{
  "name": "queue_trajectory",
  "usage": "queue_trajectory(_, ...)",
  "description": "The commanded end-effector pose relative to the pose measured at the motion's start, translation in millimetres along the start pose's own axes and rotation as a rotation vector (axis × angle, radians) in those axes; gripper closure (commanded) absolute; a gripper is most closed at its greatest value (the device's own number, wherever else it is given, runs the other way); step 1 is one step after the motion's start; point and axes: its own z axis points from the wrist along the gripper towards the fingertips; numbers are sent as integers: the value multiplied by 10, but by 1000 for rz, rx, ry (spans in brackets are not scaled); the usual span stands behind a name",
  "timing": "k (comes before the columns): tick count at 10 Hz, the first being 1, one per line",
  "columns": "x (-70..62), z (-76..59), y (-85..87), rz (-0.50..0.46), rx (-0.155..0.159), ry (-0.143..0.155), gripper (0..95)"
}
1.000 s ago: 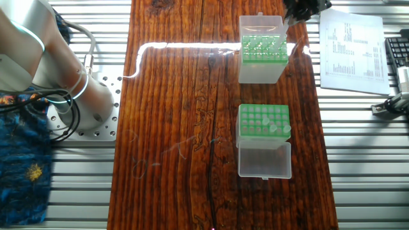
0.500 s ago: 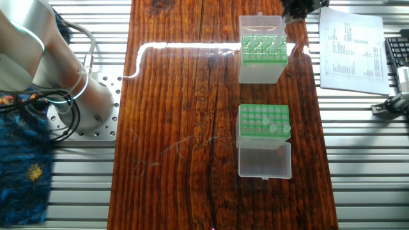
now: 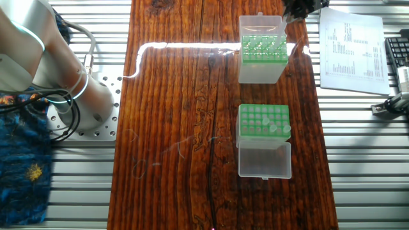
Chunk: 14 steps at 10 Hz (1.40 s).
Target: Transfer all large pipette tips from one holder to another
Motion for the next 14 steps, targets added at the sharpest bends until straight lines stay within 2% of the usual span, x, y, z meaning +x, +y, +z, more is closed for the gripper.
queue_trajectory(1,-6,0,-3,-1,0,3,950)
queue_trajectory(5,-5,-1,-2,13,3,4,950)
queue_trajectory(6,-5,-1,-2,20,35,12,950)
queue_trajectory(7,-5,-1,-2,11,50,14,950)
queue_trajectory(9,-5,-1,-2,-46,112,41,950)
queue_trajectory(10,-5,-1,-2,-64,127,46,950)
queue_trajectory(11,-5,-1,-2,-74,123,43,950)
queue_trajectory(12,-5,-1,-2,-79,108,22,950)
queue_trajectory(14,20,-10,17,-65,87,13,950)
